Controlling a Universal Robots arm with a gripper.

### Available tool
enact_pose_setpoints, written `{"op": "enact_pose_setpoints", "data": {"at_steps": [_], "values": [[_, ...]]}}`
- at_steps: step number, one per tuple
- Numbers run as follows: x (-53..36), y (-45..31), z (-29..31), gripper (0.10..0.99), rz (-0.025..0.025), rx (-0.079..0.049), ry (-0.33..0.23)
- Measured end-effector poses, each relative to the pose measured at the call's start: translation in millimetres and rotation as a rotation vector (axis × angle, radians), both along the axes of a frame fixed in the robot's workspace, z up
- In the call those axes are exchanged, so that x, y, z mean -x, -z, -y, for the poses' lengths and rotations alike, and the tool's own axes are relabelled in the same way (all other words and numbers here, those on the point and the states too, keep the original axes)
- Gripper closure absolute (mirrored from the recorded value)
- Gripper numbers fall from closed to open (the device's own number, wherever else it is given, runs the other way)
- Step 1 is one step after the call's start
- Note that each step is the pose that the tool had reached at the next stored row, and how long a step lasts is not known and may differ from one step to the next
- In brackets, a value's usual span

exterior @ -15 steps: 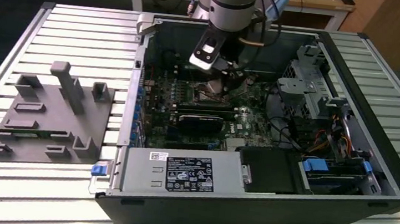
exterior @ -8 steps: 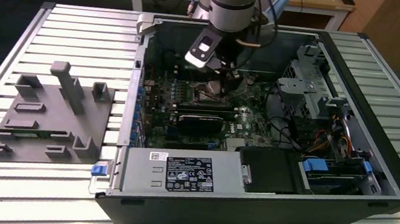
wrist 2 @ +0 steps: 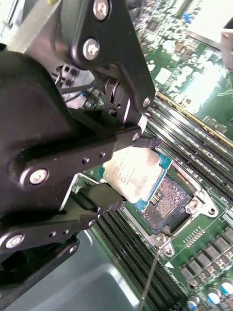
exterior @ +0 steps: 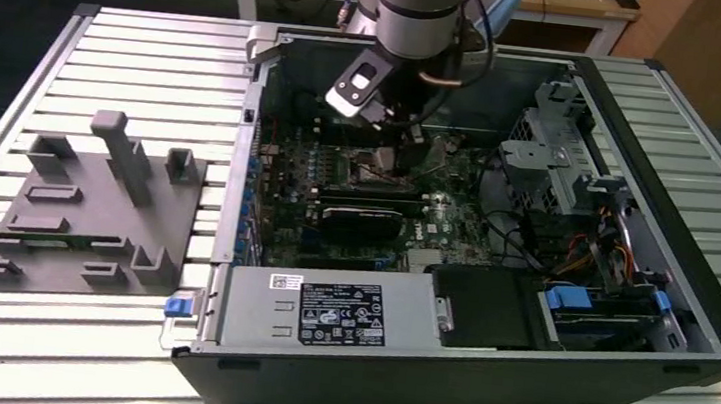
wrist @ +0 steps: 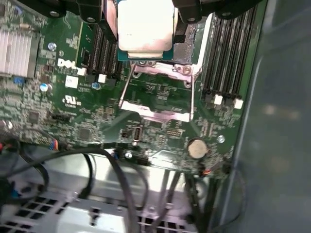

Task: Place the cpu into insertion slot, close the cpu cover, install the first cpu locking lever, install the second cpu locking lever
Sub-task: 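Place the cpu into insertion slot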

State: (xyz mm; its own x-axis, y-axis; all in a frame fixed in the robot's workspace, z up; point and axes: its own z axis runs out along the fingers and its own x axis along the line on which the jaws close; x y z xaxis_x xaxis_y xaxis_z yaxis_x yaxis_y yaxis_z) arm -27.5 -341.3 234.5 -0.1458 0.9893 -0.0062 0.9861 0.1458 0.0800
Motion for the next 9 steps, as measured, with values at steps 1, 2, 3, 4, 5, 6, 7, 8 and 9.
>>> {"op": "enact_pose_setpoints", "data": {"at_steps": [1,2,3,4,5,6,7,8,9], "values": [[0.0,0.2,0.0,0.545,0.0000,0.000,0.018],[0.0,0.5,0.0,0.545,0.0000,0.000,0.036],[0.0,0.7,0.0,0.545,0.0000,0.000,0.054],[0.0,1.0,0.0,0.545,0.0000,0.000,0.072],[0.0,1.3,0.0,0.545,0.0000,0.000,0.092],[0.0,1.6,0.0,0.545,0.0000,0.000,0.109],[0.0,1.9,0.0,0.545,0.0000,0.000,0.128],[0.0,2.3,0.0,0.545,0.0000,0.000,0.145],[0.0,2.5,-0.1,0.545,-0.0001,0.000,0.162]]}}
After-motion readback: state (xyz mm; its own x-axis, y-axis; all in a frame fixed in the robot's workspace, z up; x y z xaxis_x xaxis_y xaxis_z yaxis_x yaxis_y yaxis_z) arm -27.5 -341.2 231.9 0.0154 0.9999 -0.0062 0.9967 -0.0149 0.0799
